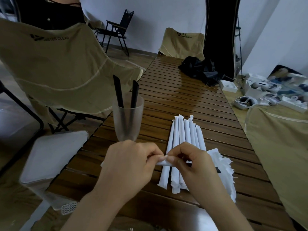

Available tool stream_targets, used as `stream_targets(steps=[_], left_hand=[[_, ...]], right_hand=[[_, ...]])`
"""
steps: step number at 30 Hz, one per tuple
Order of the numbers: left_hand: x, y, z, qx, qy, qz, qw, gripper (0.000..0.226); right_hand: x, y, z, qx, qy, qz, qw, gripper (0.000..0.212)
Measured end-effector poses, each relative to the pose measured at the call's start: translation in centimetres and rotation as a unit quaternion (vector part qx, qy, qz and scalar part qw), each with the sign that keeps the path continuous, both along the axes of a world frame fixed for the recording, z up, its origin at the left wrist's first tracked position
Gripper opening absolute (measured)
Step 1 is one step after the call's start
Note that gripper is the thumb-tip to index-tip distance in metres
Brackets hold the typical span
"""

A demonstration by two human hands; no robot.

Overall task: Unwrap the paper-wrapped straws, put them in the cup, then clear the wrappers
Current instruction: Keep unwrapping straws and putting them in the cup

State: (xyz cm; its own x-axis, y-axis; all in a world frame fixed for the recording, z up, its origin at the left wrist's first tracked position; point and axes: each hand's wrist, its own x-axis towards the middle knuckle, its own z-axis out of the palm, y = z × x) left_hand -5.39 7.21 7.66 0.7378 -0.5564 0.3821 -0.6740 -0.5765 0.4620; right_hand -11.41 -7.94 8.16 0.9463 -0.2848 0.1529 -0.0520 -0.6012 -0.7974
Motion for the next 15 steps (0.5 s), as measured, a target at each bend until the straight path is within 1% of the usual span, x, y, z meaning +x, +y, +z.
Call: stream_targets(steps=[1,3,5,6,8,10,13,15], left_hand=[[0.0,0.1,0.0,0.003,0.009,0.005,1.000,0.010],[-0.1,-0.1,0.1,0.001,0.032,0.007,0.999,0.013],[-0.2,-0.3,0.2,-0.022,0.061,0.013,0.998,0.015],[-0.3,-0.5,0.2,-0.036,0.076,0.020,0.996,0.014],[-0.3,-0.6,0.2,-0.058,0.104,0.034,0.992,0.013],[-0.4,-0.6,0.4,-0.072,0.127,0.044,0.988,0.010],[-0.4,-0.6,0.5,-0.086,0.170,0.059,0.980,0.009],[-0.3,-0.6,0.7,-0.105,0.223,0.062,0.967,0.009]], right_hand=[[-0.1,0.0,0.1,-0.009,-0.003,0.012,1.000,0.021],[-0.1,0.0,0.1,-0.034,-0.020,0.018,0.999,0.028],[0.1,-0.1,-0.1,-0.081,-0.067,0.009,0.994,0.038],[0.1,0.0,-0.3,-0.113,-0.104,0.000,0.988,0.038],[0.2,0.2,-0.7,-0.170,-0.176,-0.014,0.970,0.028],[0.3,0.3,-1.2,-0.186,-0.220,-0.021,0.957,0.021],[0.2,0.7,-1.5,-0.194,-0.261,-0.029,0.945,0.021],[0.0,1.0,-1.4,-0.196,-0.290,-0.024,0.937,0.022]])
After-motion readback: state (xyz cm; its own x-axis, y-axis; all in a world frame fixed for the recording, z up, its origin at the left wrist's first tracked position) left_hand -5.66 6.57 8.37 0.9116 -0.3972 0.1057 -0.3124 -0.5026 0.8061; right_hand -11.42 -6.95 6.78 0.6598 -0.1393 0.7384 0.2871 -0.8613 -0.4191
